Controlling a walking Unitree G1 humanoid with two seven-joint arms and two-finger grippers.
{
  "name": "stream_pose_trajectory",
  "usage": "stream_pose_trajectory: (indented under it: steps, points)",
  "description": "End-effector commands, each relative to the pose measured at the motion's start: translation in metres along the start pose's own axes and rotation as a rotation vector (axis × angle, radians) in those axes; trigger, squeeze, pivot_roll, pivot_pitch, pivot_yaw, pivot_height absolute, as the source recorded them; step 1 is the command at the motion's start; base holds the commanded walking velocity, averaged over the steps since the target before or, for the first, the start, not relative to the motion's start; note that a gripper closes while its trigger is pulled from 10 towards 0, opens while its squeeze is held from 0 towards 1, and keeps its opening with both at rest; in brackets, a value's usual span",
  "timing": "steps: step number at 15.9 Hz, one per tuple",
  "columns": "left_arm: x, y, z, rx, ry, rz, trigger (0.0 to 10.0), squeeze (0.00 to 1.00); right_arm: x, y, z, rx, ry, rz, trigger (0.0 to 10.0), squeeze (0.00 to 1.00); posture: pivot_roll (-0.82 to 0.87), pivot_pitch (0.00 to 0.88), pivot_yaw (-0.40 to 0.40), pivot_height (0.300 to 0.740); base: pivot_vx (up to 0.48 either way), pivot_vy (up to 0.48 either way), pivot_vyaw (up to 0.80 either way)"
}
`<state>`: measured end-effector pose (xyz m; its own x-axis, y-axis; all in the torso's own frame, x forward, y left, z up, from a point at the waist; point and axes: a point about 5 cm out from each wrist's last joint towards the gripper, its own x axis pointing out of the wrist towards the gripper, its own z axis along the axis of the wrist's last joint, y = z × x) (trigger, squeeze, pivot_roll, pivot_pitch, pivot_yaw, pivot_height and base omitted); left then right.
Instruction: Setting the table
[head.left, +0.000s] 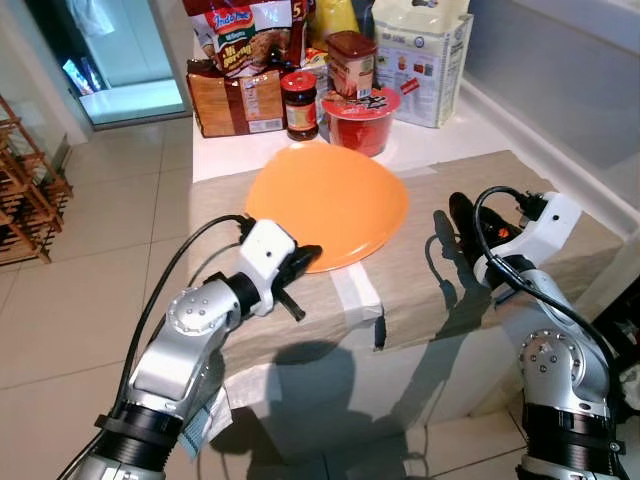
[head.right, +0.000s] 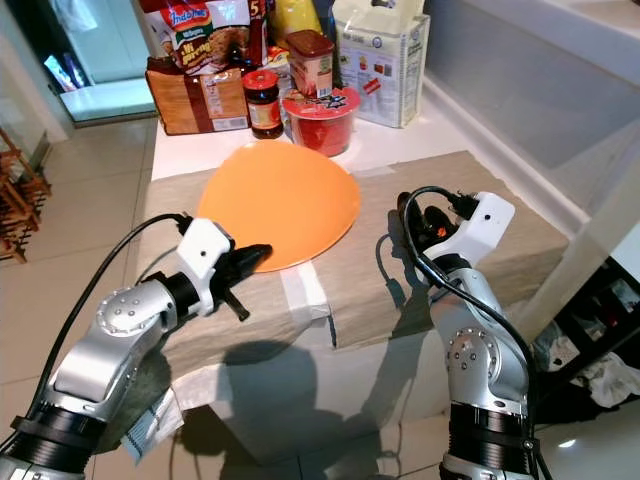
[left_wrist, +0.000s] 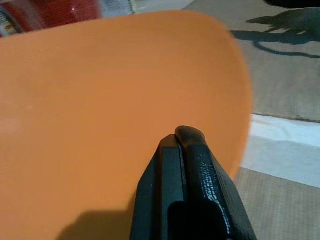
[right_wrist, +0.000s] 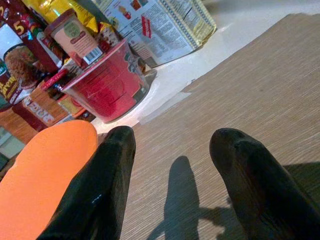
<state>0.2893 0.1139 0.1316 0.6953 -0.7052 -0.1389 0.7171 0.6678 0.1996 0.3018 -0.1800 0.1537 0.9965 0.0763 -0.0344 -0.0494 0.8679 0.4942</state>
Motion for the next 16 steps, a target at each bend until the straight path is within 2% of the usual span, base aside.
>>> stream_pose_trajectory:
  steps: [1,2,5,7,8,9,10,11,12,14,16]
  points:
    - [0.0,-0.01,-0.006,-0.002,0.028,-0.05,10.0,0.0,0.003,0.005,0.002,0.008,0.003,0.027,10.0,0.0,-0.13,0.0,0.066,0.74,0.0,0.0,0.0]
    - [0.003,-0.011,0.01,0.05,-0.026,-0.065,10.0,0.0,0.003,0.003,0.0,0.001,0.011,0.022,10.0,0.0,-0.13,0.0,0.064,0.74,0.0,0.0,0.0]
    - [0.009,-0.009,0.039,0.073,-0.116,-0.073,10.0,0.0,0.002,0.0,-0.005,-0.016,0.024,0.014,10.0,0.0,-0.13,0.0,0.064,0.74,0.0,0.0,0.0]
    - [0.012,-0.001,0.055,0.074,-0.151,-0.054,10.0,0.0,0.002,-0.003,-0.007,-0.021,0.029,0.008,10.0,0.0,-0.13,0.0,0.064,0.74,0.0,0.0,0.0]
    - [0.015,0.009,0.059,0.083,-0.146,-0.024,10.0,0.0,0.002,-0.004,-0.009,-0.027,0.032,0.006,10.0,0.0,-0.13,0.0,0.064,0.74,0.0,0.0,0.0]
    - [0.018,0.025,0.059,0.099,-0.118,0.032,10.0,0.0,0.002,-0.004,-0.011,-0.031,0.035,0.006,10.0,0.0,-0.13,0.0,0.063,0.74,0.0,0.0,0.0]
    - [0.019,0.033,0.058,0.099,-0.101,0.064,10.0,0.0,0.002,-0.004,-0.012,-0.034,0.037,0.007,10.0,0.0,-0.13,0.0,0.063,0.74,0.0,0.0,0.0]
    - [0.021,0.057,0.052,0.12,-0.038,0.136,10.0,0.0,0.001,-0.002,-0.016,-0.043,0.043,0.014,10.0,0.0,-0.13,0.0,0.063,0.74,0.0,0.0,0.0]
    - [0.022,0.072,0.046,0.103,0.004,0.173,10.0,0.0,0.0,0.0,-0.02,-0.056,0.05,0.023,10.0,0.0,-0.13,0.0,0.064,0.74,0.0,0.0,0.0]
    - [0.027,0.085,0.036,0.129,0.076,0.203,10.0,0.0,-0.002,0.003,-0.024,-0.064,0.062,0.03,10.0,0.0,-0.13,0.0,0.067,0.74,0.0,0.0,0.0]
    - [0.033,0.091,0.027,0.145,0.142,0.208,10.0,0.0,-0.005,0.003,-0.027,-0.066,0.065,0.031,10.0,0.0,-0.14,0.0,0.074,0.74,0.0,0.0,0.0]
